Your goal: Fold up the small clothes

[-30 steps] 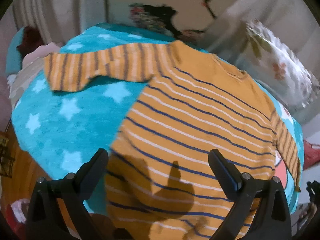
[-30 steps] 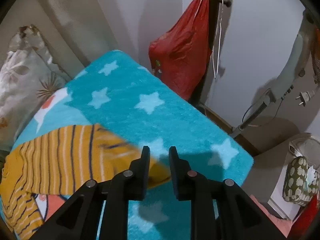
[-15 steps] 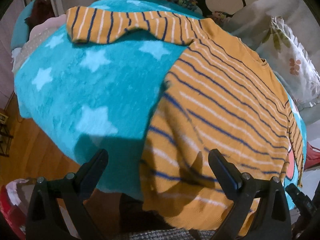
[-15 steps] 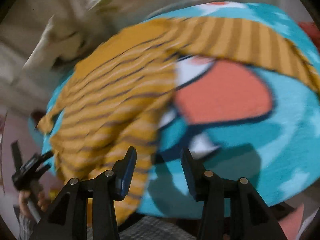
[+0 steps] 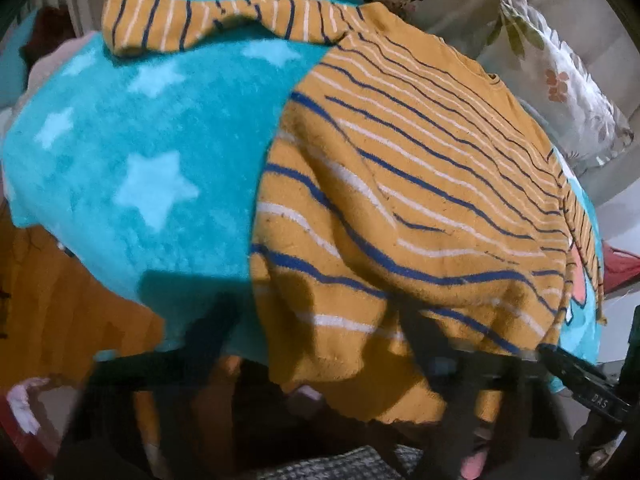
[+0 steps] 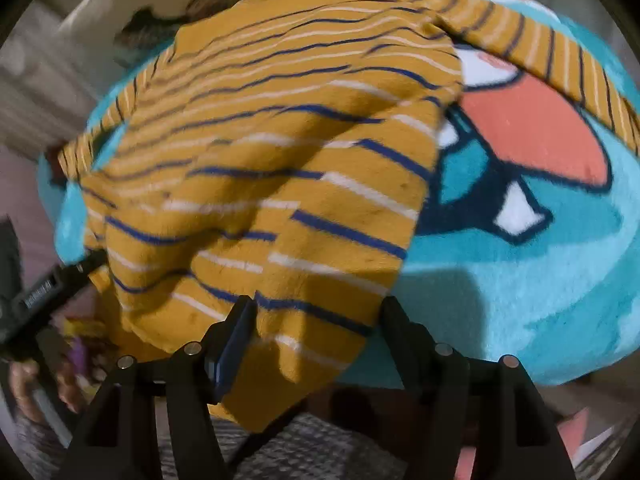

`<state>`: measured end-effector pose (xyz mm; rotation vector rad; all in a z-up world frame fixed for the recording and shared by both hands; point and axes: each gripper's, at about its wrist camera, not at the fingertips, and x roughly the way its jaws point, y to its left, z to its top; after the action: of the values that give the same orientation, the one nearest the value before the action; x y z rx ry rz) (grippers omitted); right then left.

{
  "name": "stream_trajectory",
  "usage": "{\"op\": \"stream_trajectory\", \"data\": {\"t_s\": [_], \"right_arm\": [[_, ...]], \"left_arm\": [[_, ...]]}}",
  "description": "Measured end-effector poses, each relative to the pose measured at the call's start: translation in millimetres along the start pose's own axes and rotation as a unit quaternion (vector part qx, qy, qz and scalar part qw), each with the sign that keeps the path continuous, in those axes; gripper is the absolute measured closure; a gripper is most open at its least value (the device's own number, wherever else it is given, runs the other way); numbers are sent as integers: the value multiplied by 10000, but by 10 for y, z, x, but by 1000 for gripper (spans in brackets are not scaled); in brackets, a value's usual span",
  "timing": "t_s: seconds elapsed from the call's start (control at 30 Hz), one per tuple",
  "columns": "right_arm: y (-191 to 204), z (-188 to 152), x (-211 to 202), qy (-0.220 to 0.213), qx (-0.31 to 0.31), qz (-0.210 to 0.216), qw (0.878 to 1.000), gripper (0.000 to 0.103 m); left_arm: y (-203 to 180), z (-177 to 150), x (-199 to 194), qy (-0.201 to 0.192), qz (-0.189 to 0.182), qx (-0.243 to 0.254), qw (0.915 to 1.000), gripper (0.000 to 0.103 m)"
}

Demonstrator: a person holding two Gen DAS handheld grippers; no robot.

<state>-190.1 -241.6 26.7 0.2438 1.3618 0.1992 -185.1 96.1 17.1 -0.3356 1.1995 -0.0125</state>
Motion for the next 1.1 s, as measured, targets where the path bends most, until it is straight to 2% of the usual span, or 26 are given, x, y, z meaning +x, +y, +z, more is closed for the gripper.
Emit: {"op": "stream_trajectory", "data": {"t_s": [0.03, 0.07, 0.13, 0.27, 0.37, 0.43, 0.53, 0.63, 0.67, 0.73, 0.87, 0.93, 1.0, 1.1], "right_arm": [[5, -1, -6, -57, -31, 38, 10000, 63], [-8, 19, 6, -2, 2, 242, 9997, 90], [-68, 45, -48, -60, 206, 492, 9986, 90], [-315, -84, -288, -80, 381, 855, 9956, 92], [-538, -315, -394, 29, 341, 667, 9972, 94], [-767, -487, -354, 279, 496, 670, 9961, 95], [-1076, -648, -219, 634, 895, 562, 9924, 96], [-1290, -675, -243, 520, 1273, 561, 9889, 95], [-1332, -646, -284, 428, 1329, 577, 9885, 95], [-1383, -601, -395, 256, 1348, 568, 9889, 95], [-1275, -363, -624, -228, 1193, 423, 9917, 94], [-1135, -235, -703, -428, 1059, 345, 9929, 92], [-1016, -136, -775, -549, 929, 317, 9937, 90], [-774, 29, -812, -695, 707, 263, 9947, 81]], "left_arm": [[33, 22, -15, 111, -176, -107, 9997, 91], [81, 34, -23, 186, -300, -248, 9991, 92], [204, 57, -105, 211, -589, -646, 9959, 93], [289, -93, -493, 184, -717, -762, 9943, 93], [215, -266, -604, 207, -565, -496, 9970, 92], [158, -387, -551, 262, -222, -289, 9990, 92], [238, -416, -449, 386, -65, -327, 9987, 92], [382, -405, -539, 294, 32, -422, 9987, 91], [414, -343, -558, 234, 76, -435, 9988, 90], [512, -241, -634, 74, 179, -529, 9984, 70], [699, 65, -769, -370, 492, -580, 9964, 57], [802, 266, -825, -565, 600, -611, 9947, 45], [949, 432, -849, -693, 556, -738, 9933, 39], [1256, 805, -766, -831, 111, -1224, 9889, 30]]}}
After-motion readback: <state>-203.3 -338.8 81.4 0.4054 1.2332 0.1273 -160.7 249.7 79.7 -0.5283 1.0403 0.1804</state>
